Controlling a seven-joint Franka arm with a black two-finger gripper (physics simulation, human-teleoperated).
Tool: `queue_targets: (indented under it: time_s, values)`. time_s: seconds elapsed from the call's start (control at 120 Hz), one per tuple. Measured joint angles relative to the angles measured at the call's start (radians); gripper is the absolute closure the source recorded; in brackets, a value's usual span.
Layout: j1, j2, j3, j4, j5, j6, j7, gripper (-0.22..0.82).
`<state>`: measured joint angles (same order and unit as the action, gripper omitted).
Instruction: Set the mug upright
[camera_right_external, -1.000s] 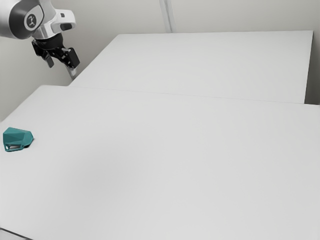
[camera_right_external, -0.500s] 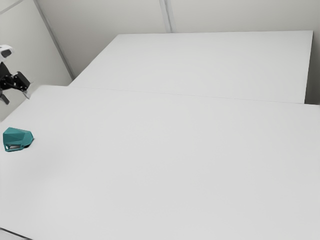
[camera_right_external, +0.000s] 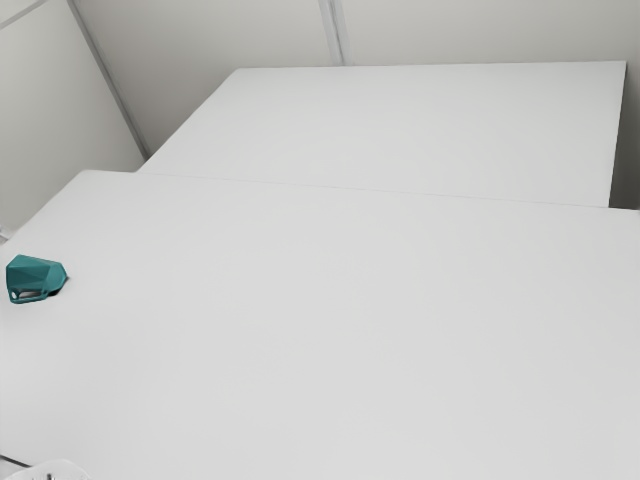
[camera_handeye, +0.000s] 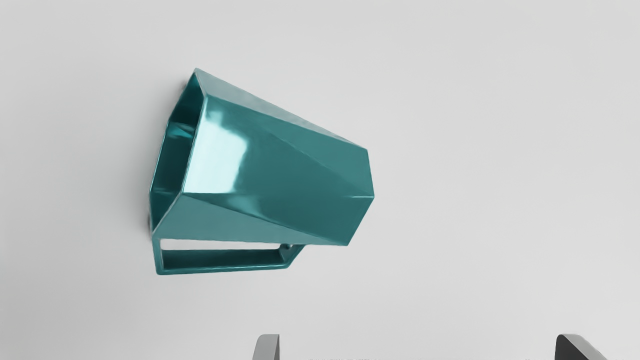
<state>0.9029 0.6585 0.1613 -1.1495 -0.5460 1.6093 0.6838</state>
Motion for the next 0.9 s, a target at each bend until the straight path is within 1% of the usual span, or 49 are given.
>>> queue_targets:
  time_s: [0.125, 0.342, 0.625, 0.9]
  values:
    - [0.053, 0.098, 0.000, 0.097, -0.079, -0.042, 0.108, 0.00]
    - [0.094, 0.237, -0.002, 0.203, -0.220, -0.061, 0.265, 0.00]
    - [0.122, 0.309, -0.008, 0.253, -0.319, -0.031, 0.410, 0.00]
    - [0.122, 0.347, -0.041, 0.253, -0.401, 0.027, 0.497, 0.00]
